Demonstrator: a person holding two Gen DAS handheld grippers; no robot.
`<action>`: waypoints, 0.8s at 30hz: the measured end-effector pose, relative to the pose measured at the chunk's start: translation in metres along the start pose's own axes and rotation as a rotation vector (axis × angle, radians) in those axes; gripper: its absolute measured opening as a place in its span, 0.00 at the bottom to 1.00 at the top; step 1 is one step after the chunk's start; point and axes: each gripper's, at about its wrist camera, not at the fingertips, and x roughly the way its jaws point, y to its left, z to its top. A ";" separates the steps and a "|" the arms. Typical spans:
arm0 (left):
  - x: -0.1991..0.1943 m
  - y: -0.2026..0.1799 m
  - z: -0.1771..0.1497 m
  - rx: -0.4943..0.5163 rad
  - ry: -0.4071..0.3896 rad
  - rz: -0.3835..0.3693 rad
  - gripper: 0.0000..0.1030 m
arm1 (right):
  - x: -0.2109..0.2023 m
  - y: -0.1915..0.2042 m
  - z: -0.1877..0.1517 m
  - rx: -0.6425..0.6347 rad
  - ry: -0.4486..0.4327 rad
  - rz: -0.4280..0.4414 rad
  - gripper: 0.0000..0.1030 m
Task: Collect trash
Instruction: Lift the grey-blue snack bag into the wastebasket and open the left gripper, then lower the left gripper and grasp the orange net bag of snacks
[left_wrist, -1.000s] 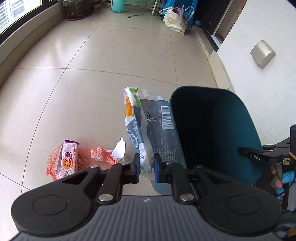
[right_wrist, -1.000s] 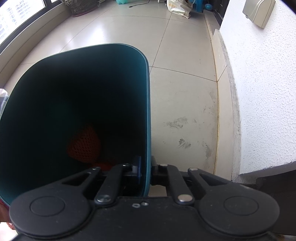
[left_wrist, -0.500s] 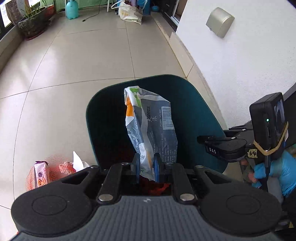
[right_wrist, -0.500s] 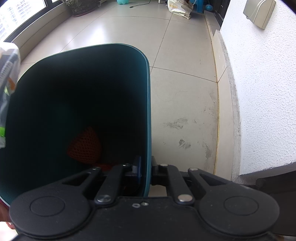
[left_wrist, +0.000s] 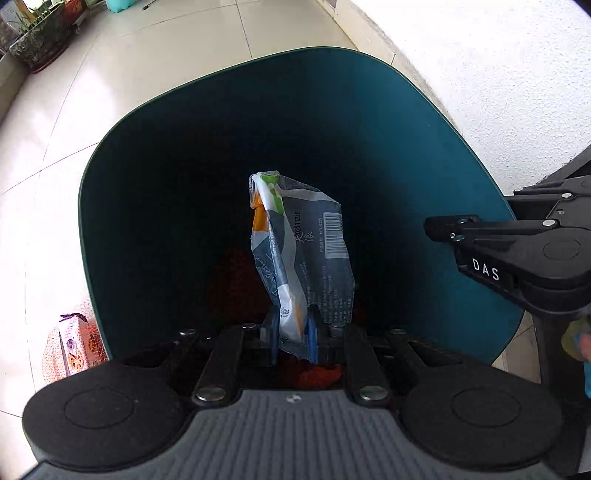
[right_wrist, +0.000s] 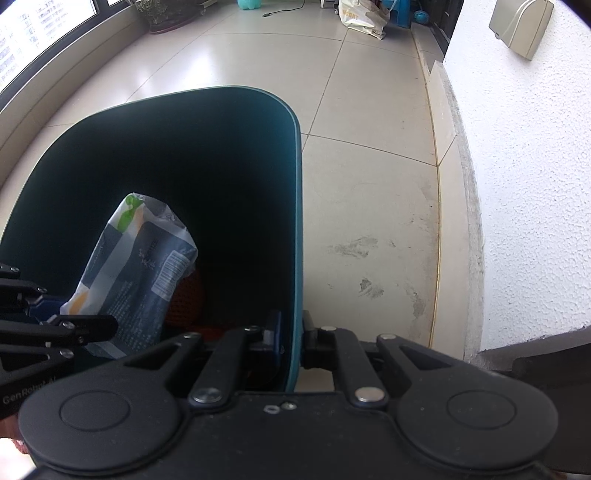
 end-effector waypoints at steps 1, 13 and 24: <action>0.001 0.000 0.000 0.000 0.003 0.003 0.15 | 0.000 -0.001 0.000 0.001 0.000 0.001 0.09; -0.015 0.021 -0.007 -0.063 -0.026 -0.081 0.27 | -0.002 -0.003 0.001 0.007 0.003 0.009 0.09; -0.090 0.089 -0.034 -0.152 -0.219 -0.080 0.70 | -0.001 -0.004 0.001 0.010 0.004 0.009 0.09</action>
